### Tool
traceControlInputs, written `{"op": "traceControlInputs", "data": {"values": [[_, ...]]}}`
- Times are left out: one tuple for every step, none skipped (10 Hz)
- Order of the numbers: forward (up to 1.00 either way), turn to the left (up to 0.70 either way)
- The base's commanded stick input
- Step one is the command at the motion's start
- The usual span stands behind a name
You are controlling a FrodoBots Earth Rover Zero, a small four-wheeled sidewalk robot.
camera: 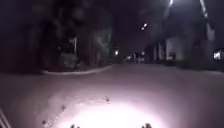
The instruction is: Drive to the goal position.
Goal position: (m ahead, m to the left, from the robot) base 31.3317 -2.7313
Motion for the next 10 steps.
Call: {"op": "traceControlInputs", "data": {"values": [[0.7, 0.0], [0.7, 0.0], [0.7, 0.0], [0.7, 0.0], [0.7, -0.31], [0.7, -0.35], [0.7, -0.03], [0.7, 0.0], [0.7, 0.0], [0.7, 0.0]]}}
